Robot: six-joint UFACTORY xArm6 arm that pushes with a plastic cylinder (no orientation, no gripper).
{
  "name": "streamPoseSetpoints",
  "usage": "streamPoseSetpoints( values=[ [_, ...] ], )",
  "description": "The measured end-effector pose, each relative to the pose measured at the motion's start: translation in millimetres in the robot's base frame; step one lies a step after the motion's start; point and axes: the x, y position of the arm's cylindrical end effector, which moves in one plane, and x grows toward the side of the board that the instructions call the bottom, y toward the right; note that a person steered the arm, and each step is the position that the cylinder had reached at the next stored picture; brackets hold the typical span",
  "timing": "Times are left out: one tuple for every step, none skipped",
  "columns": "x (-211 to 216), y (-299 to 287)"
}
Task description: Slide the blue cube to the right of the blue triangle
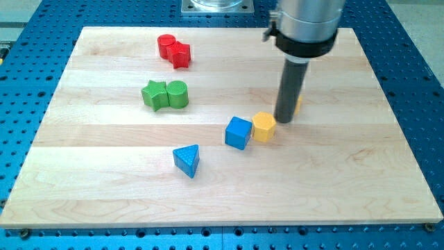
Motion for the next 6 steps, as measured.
streamPoseSetpoints(
  values=[
    [7.2,5.2],
    [-15.0,-23.7],
    [-42.1,-63.2],
    [-47.5,-94.7],
    [-10.0,-92.6],
    [25.8,-92.0]
  ],
)
